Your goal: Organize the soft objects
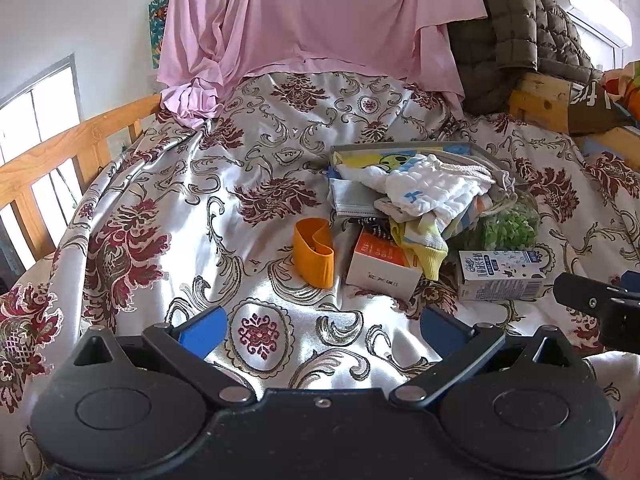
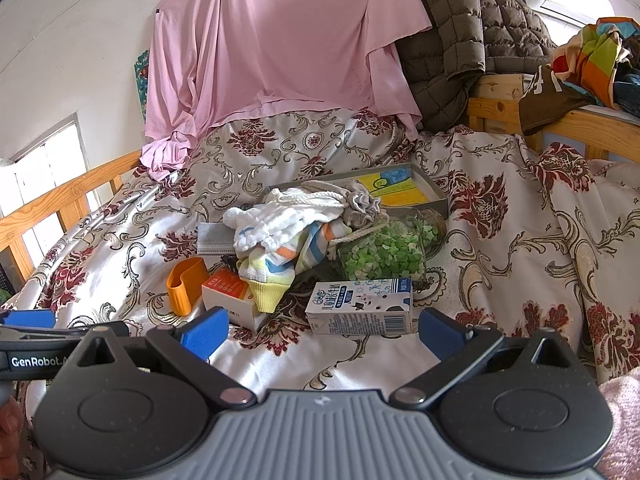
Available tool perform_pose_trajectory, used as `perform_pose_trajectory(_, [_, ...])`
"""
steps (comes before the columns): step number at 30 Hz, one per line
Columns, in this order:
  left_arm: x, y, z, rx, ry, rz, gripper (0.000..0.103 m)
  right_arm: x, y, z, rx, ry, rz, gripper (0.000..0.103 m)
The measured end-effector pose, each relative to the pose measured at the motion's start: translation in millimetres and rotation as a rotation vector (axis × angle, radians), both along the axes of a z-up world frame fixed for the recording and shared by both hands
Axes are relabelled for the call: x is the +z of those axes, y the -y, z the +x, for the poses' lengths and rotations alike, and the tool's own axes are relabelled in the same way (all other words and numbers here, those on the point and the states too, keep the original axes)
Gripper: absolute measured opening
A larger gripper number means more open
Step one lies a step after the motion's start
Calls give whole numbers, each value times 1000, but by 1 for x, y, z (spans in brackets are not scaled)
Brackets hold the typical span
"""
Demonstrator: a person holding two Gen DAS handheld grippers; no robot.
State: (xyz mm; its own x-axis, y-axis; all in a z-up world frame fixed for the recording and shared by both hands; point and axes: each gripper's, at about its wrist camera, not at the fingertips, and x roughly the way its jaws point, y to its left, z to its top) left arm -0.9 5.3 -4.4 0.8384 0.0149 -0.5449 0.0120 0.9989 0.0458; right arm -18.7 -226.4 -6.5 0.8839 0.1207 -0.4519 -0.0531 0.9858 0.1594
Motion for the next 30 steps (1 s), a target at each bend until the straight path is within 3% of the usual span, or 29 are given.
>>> perform_pose_trajectory(30, [-1, -1, -2, 2, -3, 12, 102, 0, 0, 0, 0, -2, 2, 103])
